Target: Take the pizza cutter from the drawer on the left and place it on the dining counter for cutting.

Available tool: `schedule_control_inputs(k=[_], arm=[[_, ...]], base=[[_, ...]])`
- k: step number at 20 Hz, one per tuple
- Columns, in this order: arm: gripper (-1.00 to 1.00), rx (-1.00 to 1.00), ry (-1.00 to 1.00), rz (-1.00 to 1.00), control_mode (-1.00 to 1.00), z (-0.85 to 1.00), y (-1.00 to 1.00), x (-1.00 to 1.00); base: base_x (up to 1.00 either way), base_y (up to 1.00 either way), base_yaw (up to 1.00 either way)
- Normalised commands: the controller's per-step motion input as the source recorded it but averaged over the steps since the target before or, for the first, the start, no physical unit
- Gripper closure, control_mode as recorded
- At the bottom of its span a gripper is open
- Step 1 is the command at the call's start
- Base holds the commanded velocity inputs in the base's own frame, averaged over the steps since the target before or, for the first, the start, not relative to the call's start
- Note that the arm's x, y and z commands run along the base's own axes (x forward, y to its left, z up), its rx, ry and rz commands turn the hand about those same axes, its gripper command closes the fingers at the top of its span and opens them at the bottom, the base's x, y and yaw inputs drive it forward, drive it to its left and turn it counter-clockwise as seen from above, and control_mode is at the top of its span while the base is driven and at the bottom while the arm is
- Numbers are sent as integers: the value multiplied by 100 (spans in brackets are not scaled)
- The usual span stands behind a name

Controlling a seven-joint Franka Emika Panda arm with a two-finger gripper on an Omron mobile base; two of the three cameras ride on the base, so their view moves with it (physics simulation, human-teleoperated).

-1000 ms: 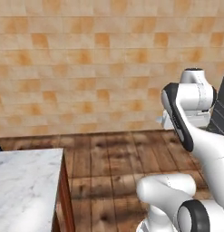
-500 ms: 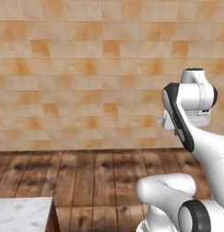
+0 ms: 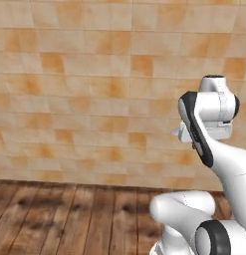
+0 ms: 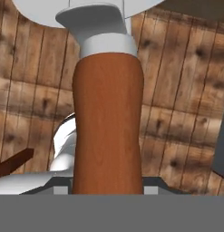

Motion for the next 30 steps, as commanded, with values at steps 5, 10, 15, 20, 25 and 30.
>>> schedule_control_inputs(k=[5,10,15,20,25,30], arm=[[100,0,0,0,100,0,0,0],[100,0,0,0,100,0,0,0],[100,0,0,0,100,0,0,0],[100,0,0,0,100,0,0,0],[100,0,0,0,100,0,0,0],[100,0,0,0,100,0,0,0]], base=[[100,0,48],[67,-4,87],[52,-4,91],[79,-8,83],[98,-30,70],[79,-86,47]])
